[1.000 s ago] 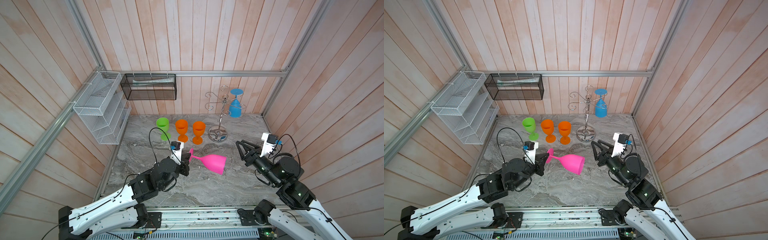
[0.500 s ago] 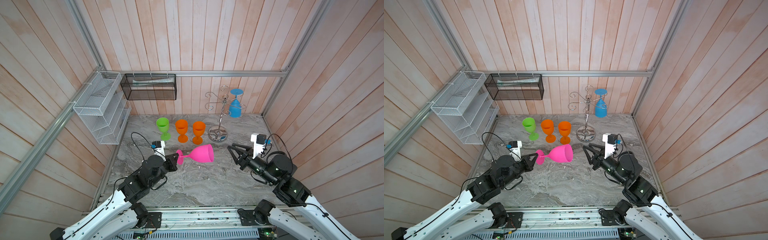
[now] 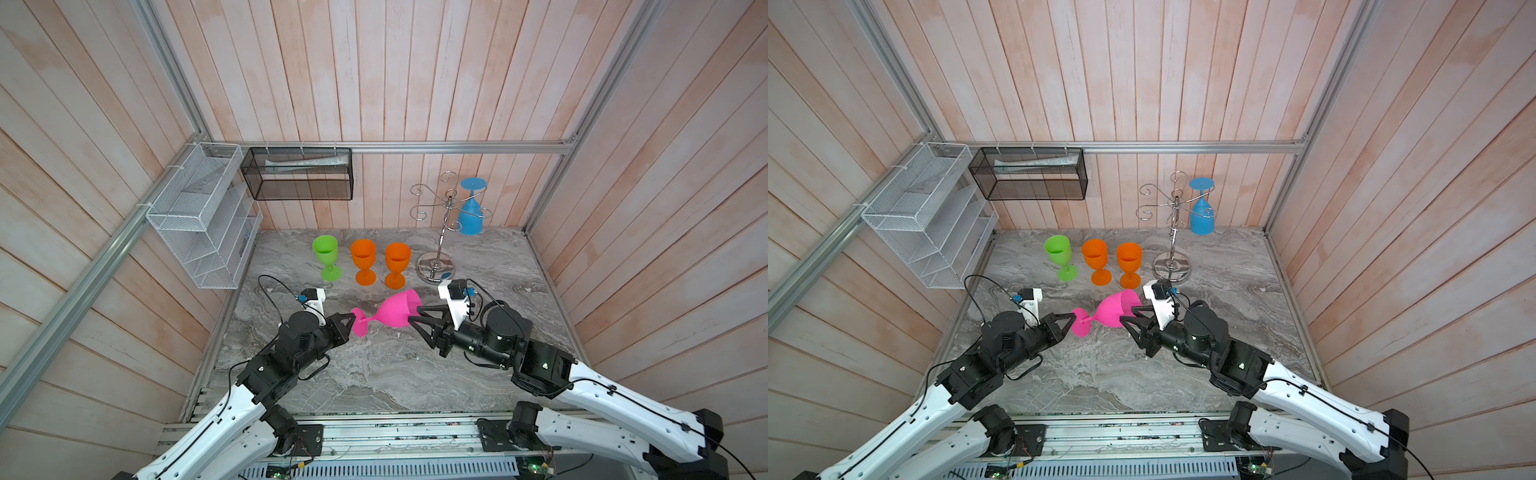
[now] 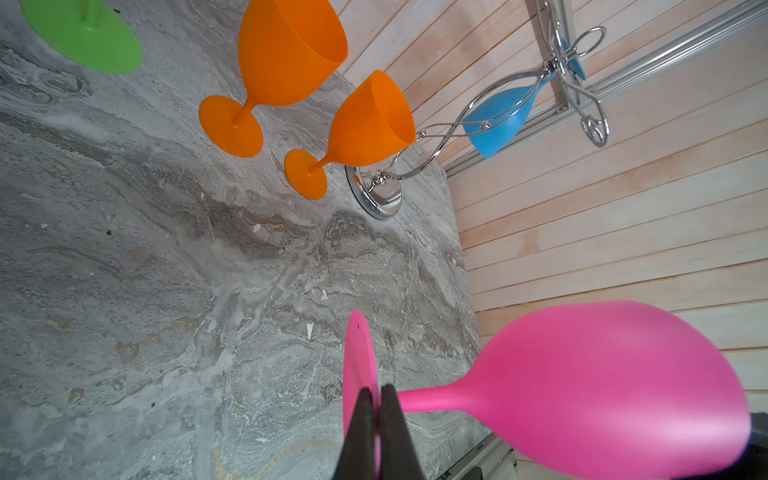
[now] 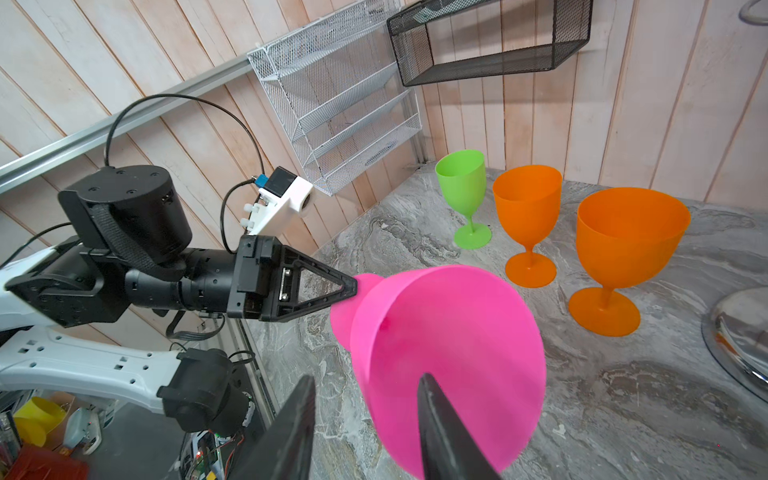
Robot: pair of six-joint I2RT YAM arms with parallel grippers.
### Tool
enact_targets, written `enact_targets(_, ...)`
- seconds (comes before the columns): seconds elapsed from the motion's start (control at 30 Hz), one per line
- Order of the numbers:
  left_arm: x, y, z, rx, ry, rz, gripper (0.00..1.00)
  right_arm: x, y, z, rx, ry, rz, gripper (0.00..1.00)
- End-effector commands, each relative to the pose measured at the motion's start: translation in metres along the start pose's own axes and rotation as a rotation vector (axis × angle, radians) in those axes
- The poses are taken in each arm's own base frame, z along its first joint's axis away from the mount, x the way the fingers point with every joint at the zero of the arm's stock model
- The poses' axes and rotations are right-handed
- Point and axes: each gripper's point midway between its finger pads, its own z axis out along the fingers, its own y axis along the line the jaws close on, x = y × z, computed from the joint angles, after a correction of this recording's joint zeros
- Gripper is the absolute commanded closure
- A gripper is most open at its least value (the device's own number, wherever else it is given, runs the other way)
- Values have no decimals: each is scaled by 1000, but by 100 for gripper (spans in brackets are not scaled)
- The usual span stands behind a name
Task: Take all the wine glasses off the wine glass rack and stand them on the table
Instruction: 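Grasp the pink glass bowl rim with the right gripper while the left holds the foot, then open the left gripper off the foot while the right lifts the pink glass away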
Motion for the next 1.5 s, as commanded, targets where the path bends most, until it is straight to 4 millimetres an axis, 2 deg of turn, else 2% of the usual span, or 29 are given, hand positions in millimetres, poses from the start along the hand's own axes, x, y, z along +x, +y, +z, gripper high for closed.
enact_targets(0.0, 1, -6, -2, 60, 4, -32, 100, -27, 11, 1, -21, -72, -16, 59)
enact_targets(0.23, 4, -3, -2, 98, 6, -63, 100, -29, 19, 12, -50, -59, -9, 65)
enact_targets(0.43, 1, 0, -5, 119, -3, -80, 100, -22, 29, 24, -68, -17, -16, 70)
enact_targets(0.83, -3, 8, -14, 155, -26, -116, 100, -12, 36, 46, -45, 38, -29, 74)
enact_targets(1.03, -5, 9, -15, 168, -24, -130, 100, -13, 38, 51, -47, 50, -27, 89)
enact_targets(1.13, -6, 10, -15, 166, -28, -132, 100, -13, 39, 52, -45, 56, -28, 100)
enact_targets(1.3, -4, 17, -14, 141, -31, -134, 100, -11, 35, 56, -12, 78, -36, 100)
enact_targets(1.33, -4, 19, -14, 134, -33, -135, 99, -12, 34, 56, -3, 81, -38, 100)
enact_targets(1.4, -2, 23, -14, 115, -32, -134, 85, -11, 30, 59, 24, 93, -45, 100)
enact_targets(1.47, -1, 28, -15, 93, -32, -130, 61, -11, 26, 62, 50, 105, -55, 100)
